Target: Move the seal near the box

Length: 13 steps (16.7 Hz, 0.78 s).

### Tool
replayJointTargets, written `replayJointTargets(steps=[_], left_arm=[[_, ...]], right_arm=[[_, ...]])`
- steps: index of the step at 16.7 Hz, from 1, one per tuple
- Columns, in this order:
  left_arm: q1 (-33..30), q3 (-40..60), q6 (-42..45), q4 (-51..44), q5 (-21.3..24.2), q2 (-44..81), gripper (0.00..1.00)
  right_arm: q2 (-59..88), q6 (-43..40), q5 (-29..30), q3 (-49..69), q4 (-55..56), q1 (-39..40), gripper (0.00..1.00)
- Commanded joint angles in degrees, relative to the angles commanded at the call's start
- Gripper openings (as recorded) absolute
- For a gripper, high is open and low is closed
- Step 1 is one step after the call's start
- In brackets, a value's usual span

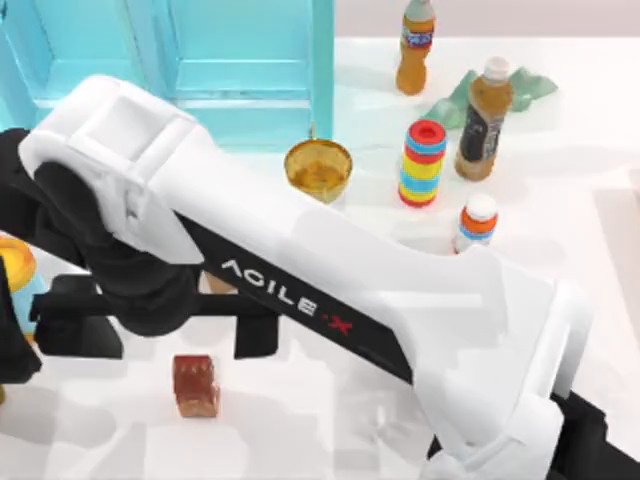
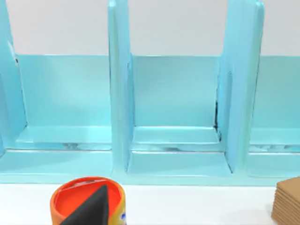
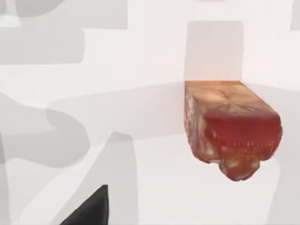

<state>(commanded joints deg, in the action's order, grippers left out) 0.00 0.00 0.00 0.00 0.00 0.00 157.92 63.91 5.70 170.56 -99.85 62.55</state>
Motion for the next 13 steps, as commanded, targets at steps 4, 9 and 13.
replayJointTargets(steps=[4, 9, 13], left_arm=[[0.0, 0.0, 0.0, 0.0, 0.0, 0.0, 1.00], [0.0, 0.0, 0.0, 0.0, 0.0, 0.0, 1.00], [0.0, 0.0, 0.0, 0.0, 0.0, 0.0, 1.00]], right_arm=[[-3.5, -0.3, 0.0, -13.3, 9.5, -0.2, 1.00], [-9.3, -0.5, -0.1, -34.7, 24.6, -0.5, 1.00], [-11.5, -0.7, -0.2, -43.4, 31.7, -0.6, 1.00]])
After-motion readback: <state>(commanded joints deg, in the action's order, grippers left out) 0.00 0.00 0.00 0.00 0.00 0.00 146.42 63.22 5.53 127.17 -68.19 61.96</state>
